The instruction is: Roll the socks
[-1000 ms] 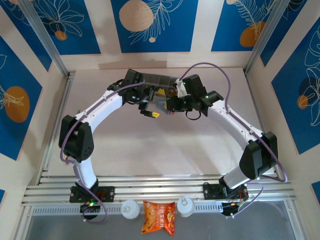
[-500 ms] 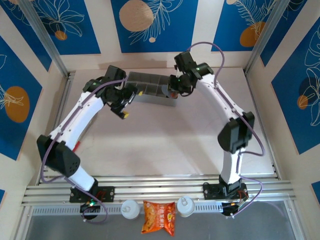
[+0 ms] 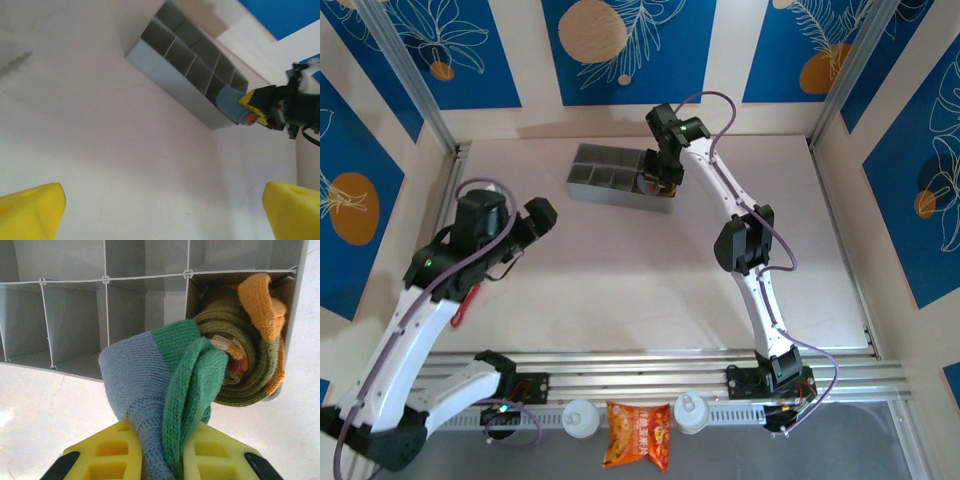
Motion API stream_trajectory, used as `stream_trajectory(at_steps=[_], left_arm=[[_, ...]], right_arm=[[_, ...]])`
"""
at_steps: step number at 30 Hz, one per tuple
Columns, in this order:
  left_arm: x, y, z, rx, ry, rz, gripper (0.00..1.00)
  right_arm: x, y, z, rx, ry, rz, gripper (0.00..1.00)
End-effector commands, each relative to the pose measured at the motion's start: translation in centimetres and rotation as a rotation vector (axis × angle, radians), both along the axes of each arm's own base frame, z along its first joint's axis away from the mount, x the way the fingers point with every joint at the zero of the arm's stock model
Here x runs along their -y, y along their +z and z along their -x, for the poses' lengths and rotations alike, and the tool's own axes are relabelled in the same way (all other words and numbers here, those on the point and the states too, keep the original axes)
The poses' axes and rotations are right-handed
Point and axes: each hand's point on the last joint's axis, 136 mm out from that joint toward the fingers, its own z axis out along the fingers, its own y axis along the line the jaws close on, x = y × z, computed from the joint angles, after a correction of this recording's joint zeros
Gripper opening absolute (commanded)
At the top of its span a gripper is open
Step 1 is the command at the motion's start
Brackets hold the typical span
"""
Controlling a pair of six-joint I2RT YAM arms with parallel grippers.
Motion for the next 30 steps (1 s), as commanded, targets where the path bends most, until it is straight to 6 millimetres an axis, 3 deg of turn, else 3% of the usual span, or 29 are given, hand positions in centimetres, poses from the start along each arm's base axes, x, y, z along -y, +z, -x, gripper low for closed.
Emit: stream_trajectory(at_steps=[1, 6, 10, 13, 17, 27, 30], left_arm=[[-0.3, -0.2, -0.8, 0.032, -0.005, -0.063, 0.99], [-0.4, -1.2, -0.2, -0.008, -0.009, -0.058, 0.98], [-0.4, -1.7, 0.0, -0.023, -0.006, -0.052, 0.98], [-0.3, -2.0, 0.1, -0.031, -0.008, -0.051, 0.97], [-0.3, -2.1, 0.2, -0.040, -0.010, -0.051, 0.97], [-0.3, -2.8, 0.3, -0.060, -0.005, -0.053, 0.98], [-0.3, -2.8, 0.3, -0.065, -0.005, -0.056, 0.98]], right_arm=[[-1.0, -0.2, -0.8, 0.012, -0.034, -0.055, 0.00], [-2.0, -0.9, -1.3, 0.022, -0.048, -0.072, 0.00], [-3.0, 0.9, -2.1, 0.141, -0.023, -0.047, 0.00], [-3.3, 1.1, -2.6, 0.151, -0.043, -0.076, 0.00], [-3.1, -1.0, -2.2, 0.072, -0.077, -0.081, 0.00], [0.7, -4.6, 0.8, -0.089, -0.207, 0.046, 0.00], [1.0, -5.4, 1.1, -0.118, -0.227, 0.052, 0.00]])
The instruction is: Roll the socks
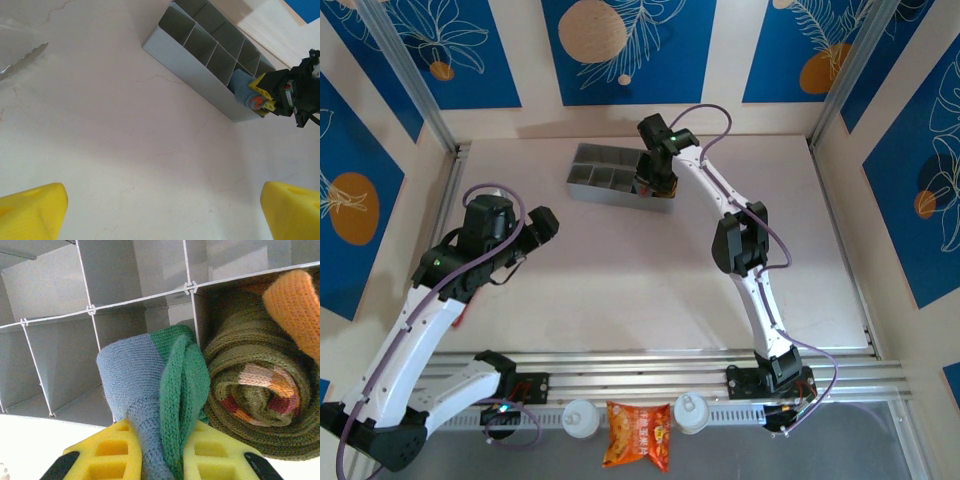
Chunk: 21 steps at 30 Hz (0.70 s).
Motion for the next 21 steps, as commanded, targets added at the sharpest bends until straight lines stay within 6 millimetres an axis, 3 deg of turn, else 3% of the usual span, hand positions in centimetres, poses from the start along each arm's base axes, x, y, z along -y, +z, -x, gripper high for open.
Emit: stream_trajectory(at_steps=[1, 13, 19, 21], left_arm=[[-0.1, -0.2, 0.3, -0.011, 0.000, -0.003, 0.98], [-0.5, -0.2, 0.7, -0.024, 0.002, -0.022, 0.97], [-0.6, -0.3, 0.8, -0.031, 0.006, -0.021, 0.97], [-0.5, -0.2, 0.7, -0.030, 0.007, -0.019, 0.97]], right_arm=[[2.1, -2.4, 2.4, -0.134, -0.064, 0.067, 0.00], [1.3, -5.2, 0.0, -0.195, -0.200, -0.056, 0.00], [0.5, -5.4, -1.4, -0.159, -0.197, -0.110, 0.00], [0.2, -5.6, -1.4, -0.176, -0.182, -0.135, 0.19]])
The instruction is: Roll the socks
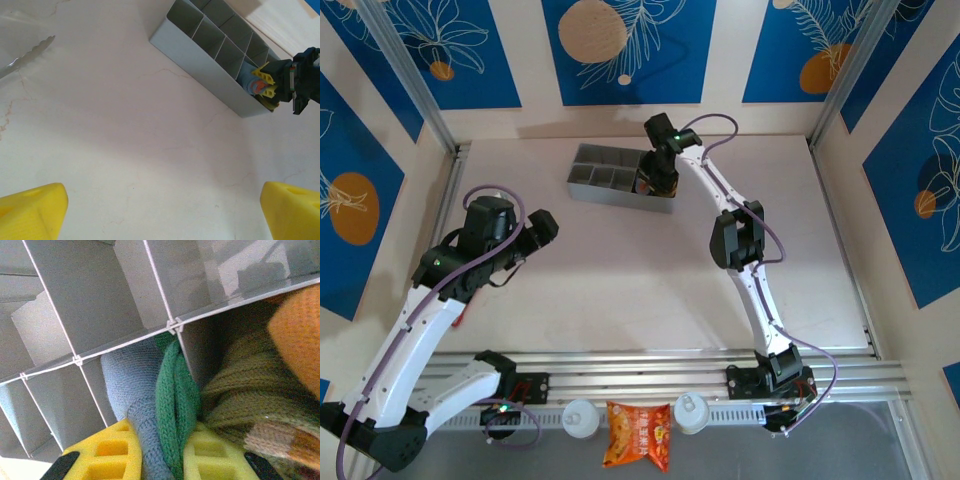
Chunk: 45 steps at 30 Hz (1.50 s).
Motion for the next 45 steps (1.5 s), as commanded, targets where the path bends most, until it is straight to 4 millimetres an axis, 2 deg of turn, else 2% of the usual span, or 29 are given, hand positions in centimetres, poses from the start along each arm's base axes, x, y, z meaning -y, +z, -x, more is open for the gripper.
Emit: stream_trajectory(at_steps=[1, 3, 7, 9, 11, 13, 15, 17, 19, 21, 24, 29, 31, 34, 36, 38, 39, 41, 45], left_arm=[[-0.3, 0.4, 0.2, 0.002, 0.006, -0.005, 0.97], [-0.1, 0.9, 0.0, 0.014, 0.000, -0.001, 0.97], [0.0, 1.9, -0.1, 0.043, -0.006, 0.005, 0.98], [0.0, 2.6, -0.2, 0.068, -0.014, 0.008, 0.99], [-0.1, 3.2, -0.1, 0.091, -0.013, 0.012, 0.99], [-0.3, 3.6, 0.0, 0.109, -0.008, 0.013, 0.99], [-0.5, 3.9, 0.2, 0.115, -0.004, 0.014, 0.99], [-0.6, 3.9, 0.4, 0.114, -0.001, 0.016, 0.99], [-0.6, 3.8, 0.5, 0.113, 0.001, 0.023, 0.99], [-0.6, 3.8, 0.6, 0.113, 0.003, 0.024, 0.99], [-0.8, 3.9, 0.7, 0.116, 0.008, 0.028, 0.99], [-1.0, 4.2, 1.2, 0.123, 0.014, 0.028, 0.99], [-1.3, 4.3, 1.4, 0.128, 0.016, 0.026, 0.99], [-1.6, 4.5, 1.8, 0.129, 0.023, 0.021, 0.99], [-1.7, 4.6, 2.1, 0.130, 0.024, 0.020, 1.00], [-1.9, 4.7, 2.3, 0.131, 0.029, 0.018, 1.00], [-2.1, 4.7, 2.4, 0.129, 0.034, 0.015, 1.00], [-2.4, 4.8, 2.6, 0.128, 0.046, 0.007, 1.00], [-3.1, 5.0, 2.8, 0.125, 0.067, -0.015, 1.00]], right_arm=[[0.2, -3.5, 1.1, -0.110, 0.006, -0.006, 0.29], [0.1, -2.6, 1.3, -0.109, 0.033, -0.017, 0.40], [0.2, 0.9, 1.6, -0.037, 0.088, 0.004, 0.61], [0.5, 2.9, 1.8, 0.010, 0.109, 0.012, 0.68], [0.9, 4.4, 2.0, 0.047, 0.122, 0.017, 0.69], [1.3, 5.3, 2.4, 0.070, 0.134, 0.033, 0.65], [1.3, 5.6, 2.8, 0.091, 0.167, 0.038, 0.47], [0.5, 5.4, 3.0, 0.111, 0.209, 0.017, 0.38], [-0.6, 4.8, 3.1, 0.110, 0.245, -0.025, 0.22], [-1.0, 3.8, 3.1, 0.087, 0.249, -0.035, 0.14], [-1.3, 2.1, 2.6, 0.060, 0.247, -0.037, 0.09], [-2.0, 0.3, 0.7, 0.068, 0.252, -0.085, 0.08], [-1.6, -0.4, 0.2, 0.060, 0.243, -0.078, 0.08], [-0.9, -1.2, 0.0, 0.033, 0.225, -0.075, 0.12], [-0.5, -1.0, 0.0, 0.030, 0.227, -0.086, 0.15], [-0.5, 0.3, -0.2, 0.062, 0.249, -0.088, 0.19], [-0.6, 1.7, -0.2, 0.100, 0.269, -0.089, 0.23], [-0.9, 4.9, -0.1, 0.187, 0.312, -0.072, 0.33], [-0.2, 13.2, 1.4, 0.439, 0.373, 0.020, 0.55]])
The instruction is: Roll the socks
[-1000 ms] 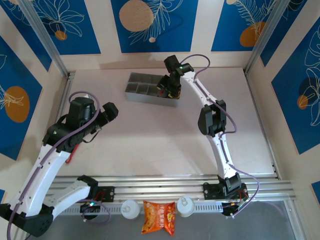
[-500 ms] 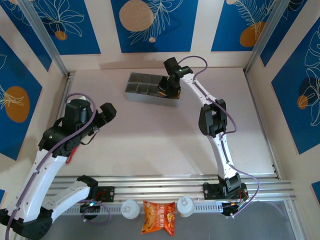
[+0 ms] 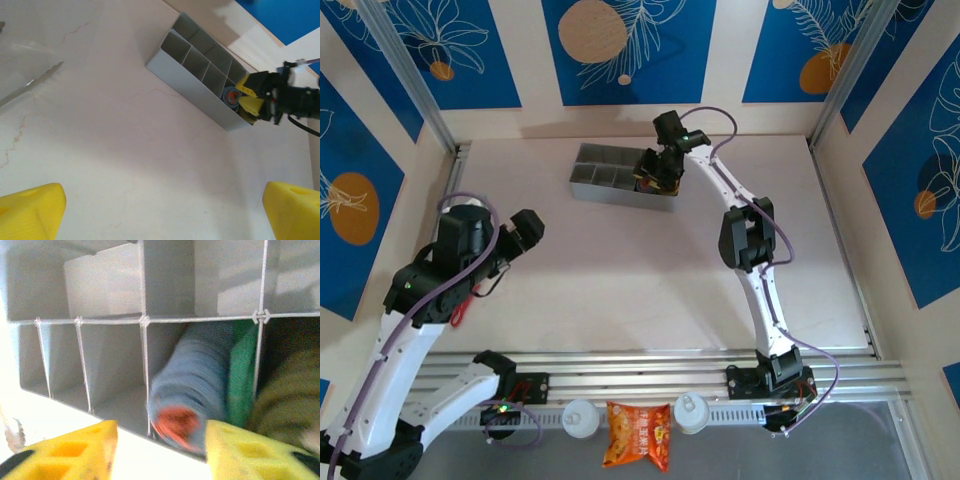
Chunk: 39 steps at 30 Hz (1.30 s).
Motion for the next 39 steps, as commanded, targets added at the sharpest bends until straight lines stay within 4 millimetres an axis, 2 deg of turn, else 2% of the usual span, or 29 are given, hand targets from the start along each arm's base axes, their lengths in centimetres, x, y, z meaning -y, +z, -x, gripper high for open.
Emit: stream_trajectory(at_steps=[1, 2, 3, 4, 7, 9, 10, 12, 13, 14, 16, 19, 21, 25, 28, 30, 32, 34, 36, 39], left_arm=[[-1.2, 1.0, 0.6, 0.017, 0.036, -0.029, 1.00], [-1.3, 1.0, 0.6, 0.017, 0.038, -0.031, 1.00], [-1.4, 0.9, 0.7, 0.013, 0.044, -0.036, 1.00], [-1.6, 0.9, 0.7, 0.012, 0.049, -0.041, 1.00], [-2.1, 0.6, 0.8, 0.007, 0.063, -0.065, 1.00], [-3.0, 0.2, 1.0, -0.013, 0.098, -0.106, 1.00], [-3.8, -0.1, 1.2, -0.025, 0.132, -0.135, 1.00], [-7.1, -0.9, 2.5, -0.072, 0.287, -0.225, 1.00], [-8.5, -1.3, 3.1, -0.088, 0.357, -0.271, 1.00], [-9.7, -1.6, 3.6, -0.092, 0.394, -0.330, 1.00], [-10.3, -2.2, 3.0, -0.051, 0.346, -0.457, 1.00], [-10.2, -4.3, 1.8, 0.060, 0.243, -0.603, 1.00], [-10.3, -6.5, 1.4, 0.103, 0.206, -0.694, 1.00], [-10.2, -10.7, 0.1, 0.130, 0.181, -0.783, 1.00], [-8.7, -13.5, -2.5, 0.232, 0.162, -0.762, 1.00], [-7.9, -14.0, -4.5, 0.313, 0.152, -0.786, 1.00], [-8.2, -14.6, -6.3, 0.333, 0.193, -0.801, 1.00], [-8.0, -16.0, -8.3, 0.322, 0.162, -0.775, 1.00], [-8.6, -17.6, -9.8, 0.315, 0.183, -0.745, 1.00], [-9.2, -17.9, -11.8, 0.363, 0.194, -0.749, 1.00]], right_arm=[[1.2, 11.6, 1.4, 0.330, 0.051, 0.023, 0.60], [2.0, 12.8, 2.0, 0.376, 0.044, 0.029, 0.69], [3.1, 14.4, 2.9, 0.424, 0.035, 0.029, 0.96], [4.2, 15.2, 3.9, 0.455, 0.030, 0.025, 0.99], [8.3, 16.5, 7.1, 0.519, 0.000, 0.073, 0.99], [12.3, 16.4, 10.0, 0.554, -0.059, 0.181, 0.99], [14.2, 15.7, 11.2, 0.552, -0.094, 0.236, 0.99], [19.8, 13.9, 14.5, 0.511, -0.252, 0.392, 0.99], [21.9, 13.1, 15.7, 0.501, -0.295, 0.443, 0.99], [23.4, 12.1, 17.2, 0.505, -0.294, 0.479, 0.99], [25.7, 10.0, 19.8, 0.511, -0.285, 0.541, 0.99], [26.2, 6.0, 22.5, 0.589, -0.134, 0.641, 0.99], [25.4, 3.3, 23.8, 0.627, -0.038, 0.640, 0.99], [24.3, -0.7, 24.3, 0.663, 0.042, 0.615, 0.99], [23.7, -2.1, 22.9, 0.721, 0.035, 0.583, 0.99], [23.9, -3.3, 21.4, 0.698, -0.005, 0.560, 0.99], [23.4, -3.9, 19.6, 0.662, 0.033, 0.557, 0.99], [22.1, -3.3, 17.3, 0.741, 0.087, 0.535, 0.99], [21.8, -2.8, 15.3, 0.809, 0.101, 0.530, 0.99], [22.0, -1.8, 13.2, 0.896, 0.077, 0.443, 0.99]])
